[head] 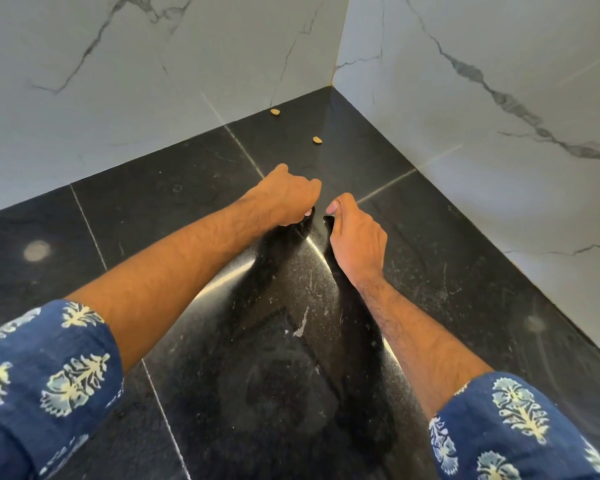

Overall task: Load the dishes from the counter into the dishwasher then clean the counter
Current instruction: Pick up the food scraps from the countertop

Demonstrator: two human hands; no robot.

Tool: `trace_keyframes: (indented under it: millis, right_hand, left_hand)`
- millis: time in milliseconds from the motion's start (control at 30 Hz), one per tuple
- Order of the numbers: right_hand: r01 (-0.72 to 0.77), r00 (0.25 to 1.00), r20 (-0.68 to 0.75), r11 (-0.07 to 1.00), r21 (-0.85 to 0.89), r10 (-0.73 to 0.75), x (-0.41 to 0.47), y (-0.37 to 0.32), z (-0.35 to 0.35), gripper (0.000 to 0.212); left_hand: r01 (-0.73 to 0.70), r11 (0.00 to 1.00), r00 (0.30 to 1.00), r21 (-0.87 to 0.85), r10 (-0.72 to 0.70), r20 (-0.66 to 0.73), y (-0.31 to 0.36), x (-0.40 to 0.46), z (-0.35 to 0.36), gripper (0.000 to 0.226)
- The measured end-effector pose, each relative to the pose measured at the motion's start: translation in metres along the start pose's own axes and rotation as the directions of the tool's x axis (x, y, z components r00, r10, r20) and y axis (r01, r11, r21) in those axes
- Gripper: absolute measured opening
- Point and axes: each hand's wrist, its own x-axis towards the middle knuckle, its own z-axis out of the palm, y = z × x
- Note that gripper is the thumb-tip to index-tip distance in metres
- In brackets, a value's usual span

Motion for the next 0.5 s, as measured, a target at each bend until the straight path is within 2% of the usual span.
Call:
trace_keyframes:
  millis: [133, 267, 367, 500]
  right_hand:
    - [0.013, 1.0, 0.003, 1.0, -0.019, -0.013, 0.0, 0.0, 0.001, 0.017]
    - [0.021, 1.0, -0.007, 1.0, -0.019, -0.021, 0.001, 0.003, 0.002, 0.017]
    - [0.026, 1.0, 0.001, 0.999, -0.023, -0.026, 0.0, 0.003, 0.002, 0.017]
    - [0.033, 0.999, -0.002, 0.999, -0.026, -0.033, 0.0, 0.002, 0.003, 0.017]
  left_hand:
    - [0.042, 0.982, 0.994, -0.183, -0.021, 0.111, -0.008, 0.0, -0.005, 0.022]
    - [0.016, 0.982, 0.991, -0.188, 0.01, 0.135, -0.012, -0.002, -0.005, 0.021]
    - [-0.001, 0.971, 0.995, -0.24, 0.024, 0.093, -0.009, -0.005, 0.003, 0.019]
    - [0.008, 0.974, 0.997, -0.225, -0.026, -0.075, -0.016, -0.011, 0.015, 0.03]
